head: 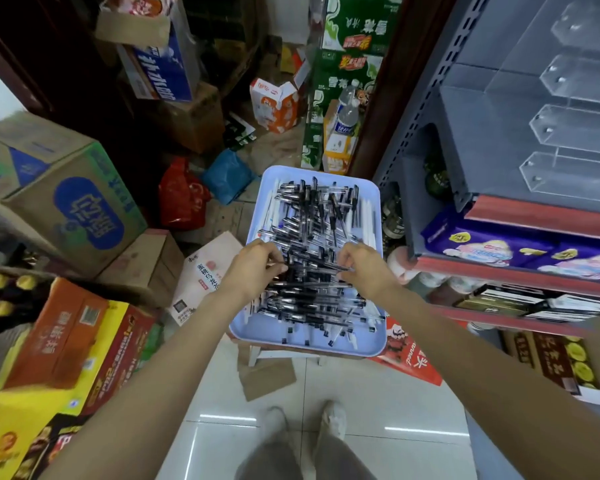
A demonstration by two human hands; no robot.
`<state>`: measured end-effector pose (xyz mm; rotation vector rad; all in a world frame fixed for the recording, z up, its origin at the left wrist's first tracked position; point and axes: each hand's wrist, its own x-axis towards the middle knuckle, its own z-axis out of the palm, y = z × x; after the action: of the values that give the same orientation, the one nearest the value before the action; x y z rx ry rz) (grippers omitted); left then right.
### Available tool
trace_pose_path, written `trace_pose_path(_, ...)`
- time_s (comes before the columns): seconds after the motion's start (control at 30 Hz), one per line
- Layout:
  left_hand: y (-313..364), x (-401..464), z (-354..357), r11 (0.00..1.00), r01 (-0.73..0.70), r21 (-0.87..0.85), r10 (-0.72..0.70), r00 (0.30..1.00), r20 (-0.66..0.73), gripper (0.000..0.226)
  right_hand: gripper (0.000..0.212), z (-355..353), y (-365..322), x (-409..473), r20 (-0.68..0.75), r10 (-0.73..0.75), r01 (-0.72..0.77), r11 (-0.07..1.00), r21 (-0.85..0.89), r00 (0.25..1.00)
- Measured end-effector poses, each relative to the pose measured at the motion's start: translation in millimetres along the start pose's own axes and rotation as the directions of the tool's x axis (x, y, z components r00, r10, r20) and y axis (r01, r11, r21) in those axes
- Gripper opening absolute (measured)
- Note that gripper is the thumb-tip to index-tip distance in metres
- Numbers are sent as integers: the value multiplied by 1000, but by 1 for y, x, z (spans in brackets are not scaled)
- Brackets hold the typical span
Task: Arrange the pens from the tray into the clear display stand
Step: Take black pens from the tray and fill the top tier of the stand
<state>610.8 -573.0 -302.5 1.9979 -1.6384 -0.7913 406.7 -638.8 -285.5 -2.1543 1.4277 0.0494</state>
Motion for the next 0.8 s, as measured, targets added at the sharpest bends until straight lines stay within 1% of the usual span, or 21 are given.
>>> trace_pose_path(0.07,4,0,-1,981,22,-191,-28,999,-29,11,14,-1,1,2,14,0,0,1000,5,1000)
trace_pose_path(0.13,5,1,-2,924,42,-380,-69,996,-58,14,11,-2,1,3,36,4,-4,1000,12,999)
trace_pose_path(0.17,6,0,-2,879,60,-472,-104,992,-67,14,11,-3,1,3,40,8,-9,1000,26,999)
trace_pose_path(0.2,8,0,-3,821,89,-565,-152,986,-65,12,11,-3,1,4,39,13,-15,999,49,999)
trace_pose_path(0.3,18,1,-6,585,185,-789,-297,955,4,11,11,-9,-1,1,0,27,-26,992,125,1000)
trace_pose_path(0.37,27,3,-11,455,184,-871,-333,943,26,14,9,-19,-3,-2,-49,29,-20,984,176,998)
trace_pose_path(0.43,41,8,-19,385,155,-910,-319,947,26,13,11,-35,-6,-7,-125,28,4,969,247,992)
trace_pose_path(0.5,62,16,-29,388,99,-916,-260,965,-6,11,12,-56,-11,-12,-207,44,38,925,377,977)
trace_pose_path(0.57,90,26,-40,464,30,-885,-194,979,-68,14,7,-79,-16,-14,-256,36,108,844,525,966)
trace_pose_path(0.6,106,31,-45,527,-11,-850,-159,981,-112,17,5,-90,-20,-14,-270,22,142,808,572,963)
trace_pose_path(0.7,149,50,-60,756,-158,-635,4,971,-237,25,6,-123,-27,-13,-322,-28,230,759,609,946)
trace_pose_path(0.73,164,55,-66,796,-210,-567,65,962,-265,25,6,-134,-28,-13,-347,-50,267,742,614,936)
trace_pose_path(0.8,193,64,-76,824,-280,-492,142,943,-299,23,6,-156,-27,-14,-396,-101,341,724,600,913)
